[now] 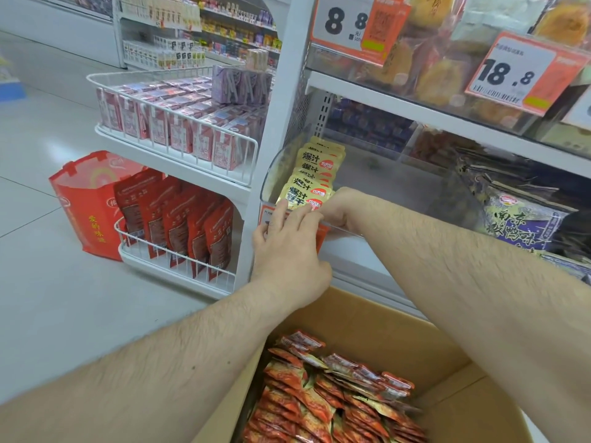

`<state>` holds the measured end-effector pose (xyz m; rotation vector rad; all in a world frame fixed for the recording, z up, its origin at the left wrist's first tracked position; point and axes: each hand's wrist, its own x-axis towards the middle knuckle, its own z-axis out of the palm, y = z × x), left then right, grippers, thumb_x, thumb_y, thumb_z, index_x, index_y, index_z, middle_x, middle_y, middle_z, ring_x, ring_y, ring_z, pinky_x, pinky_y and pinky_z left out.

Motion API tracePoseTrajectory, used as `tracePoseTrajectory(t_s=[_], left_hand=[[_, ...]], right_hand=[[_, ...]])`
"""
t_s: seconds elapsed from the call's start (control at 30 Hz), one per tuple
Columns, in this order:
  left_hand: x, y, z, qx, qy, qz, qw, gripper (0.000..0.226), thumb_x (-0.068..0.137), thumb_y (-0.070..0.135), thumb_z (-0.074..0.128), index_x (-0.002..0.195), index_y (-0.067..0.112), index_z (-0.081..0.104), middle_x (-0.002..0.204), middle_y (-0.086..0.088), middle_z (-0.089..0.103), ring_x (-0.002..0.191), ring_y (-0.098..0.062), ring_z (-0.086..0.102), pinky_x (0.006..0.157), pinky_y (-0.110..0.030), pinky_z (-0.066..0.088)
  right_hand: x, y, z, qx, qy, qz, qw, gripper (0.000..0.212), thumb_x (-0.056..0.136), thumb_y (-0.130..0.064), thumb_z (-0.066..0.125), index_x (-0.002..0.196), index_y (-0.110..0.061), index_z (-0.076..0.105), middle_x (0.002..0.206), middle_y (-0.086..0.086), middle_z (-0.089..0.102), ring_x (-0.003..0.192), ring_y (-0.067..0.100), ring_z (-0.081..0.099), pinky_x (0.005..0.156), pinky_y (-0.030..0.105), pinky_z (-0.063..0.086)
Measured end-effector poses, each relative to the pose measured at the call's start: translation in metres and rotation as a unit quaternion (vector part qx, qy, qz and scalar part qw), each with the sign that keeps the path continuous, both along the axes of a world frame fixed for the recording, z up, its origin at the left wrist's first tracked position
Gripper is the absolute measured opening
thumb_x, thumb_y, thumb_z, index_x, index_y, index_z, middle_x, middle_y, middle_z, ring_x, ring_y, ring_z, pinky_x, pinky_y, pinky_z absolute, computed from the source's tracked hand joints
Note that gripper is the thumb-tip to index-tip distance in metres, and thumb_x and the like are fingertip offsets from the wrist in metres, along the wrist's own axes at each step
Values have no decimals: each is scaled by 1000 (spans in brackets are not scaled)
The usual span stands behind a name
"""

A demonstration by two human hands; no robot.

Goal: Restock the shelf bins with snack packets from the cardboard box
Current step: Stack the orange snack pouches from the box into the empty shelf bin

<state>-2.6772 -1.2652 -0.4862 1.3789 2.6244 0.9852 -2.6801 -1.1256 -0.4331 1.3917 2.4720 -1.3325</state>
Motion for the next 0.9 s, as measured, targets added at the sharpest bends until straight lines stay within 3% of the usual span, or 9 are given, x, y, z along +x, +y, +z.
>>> tracePoseTrajectory(t_s=[0.13, 0.23, 0.3, 0.37, 0.47, 0.57, 0.67, 0.77, 0.9], left_hand=[[3, -4, -1, 90, 54, 11, 994, 59, 79, 18, 61, 136, 23, 47, 142, 3, 40, 132, -20, 26, 106, -40, 23], [13, -6, -8, 75, -28, -51, 996, 42, 80, 14, 62, 121, 20, 56, 115, 4, 53, 112, -20, 47, 97, -39, 41], [23, -6, -18, -24, -107, -108, 988, 39, 82, 15, 61, 120, 21, 56, 107, 7, 57, 108, -19, 55, 95, -37, 47], [32, -6, -31, -127, -140, -142, 972, 42, 84, 19, 62, 125, 22, 54, 108, 8, 58, 110, -19, 57, 96, -36, 49], [41, -6, -44, -200, -169, -160, 952, 39, 88, 19, 62, 126, 21, 54, 100, 10, 58, 104, -16, 60, 93, -30, 49], [43, -4, -53, -229, -184, -167, 941, 33, 89, 20, 61, 122, 22, 56, 104, 7, 61, 103, -16, 60, 91, -30, 50], [44, 1, -63, -253, -203, -176, 929, 28, 89, 20, 62, 116, 24, 56, 108, 6, 63, 99, -15, 60, 83, -26, 48], [47, 8, -70, -263, -214, -178, 924, 25, 90, 21, 62, 114, 25, 56, 111, 5, 63, 95, -14, 61, 83, -27, 50], [55, 16, -77, -281, -222, -188, 915, 25, 90, 21, 61, 114, 23, 58, 103, 7, 62, 82, -11, 55, 70, -23, 43]], right_hand=[[33, 4, 7, 321, 23, -27, 946, 37, 78, -42, 77, 75, -15, 52, 71, 0, 58, 72, 22, 62, 54, 29, 46], [86, -20, -6, 479, 222, 20, 849, 17, 82, -25, 66, 73, -17, 55, 72, -5, 59, 70, 18, 54, 62, 30, 42], [122, -36, -33, 471, 292, 28, 831, 15, 79, -20, 66, 68, -16, 56, 64, -5, 57, 63, 17, 53, 61, 29, 41], [149, -38, -73, 417, 267, 19, 869, 17, 78, -20, 68, 65, -17, 57, 59, -7, 55, 59, 15, 52, 59, 27, 40], [178, -30, -137, 302, 152, 1, 941, 24, 80, -21, 71, 63, -22, 55, 57, -9, 54, 58, 5, 51, 57, 19, 39], [199, -18, -204, 213, -16, 22, 977, 18, 79, -24, 67, 65, -25, 56, 69, -8, 62, 73, 17, 62, 67, 28, 49], [217, -7, -258, 174, -129, 23, 976, 3, 78, -23, 60, 79, -26, 60, 90, 1, 65, 91, 28, 65, 75, 35, 53], [230, 8, -289, 242, -165, -9, 956, 29, 85, -21, 56, 113, -17, 61, 111, 5, 56, 101, 31, 62, 80, 38, 52], [232, 24, -319, 269, -224, 18, 937, 31, 90, -18, 52, 120, -15, 56, 120, 7, 56, 108, 32, 60, 81, 38, 50]])
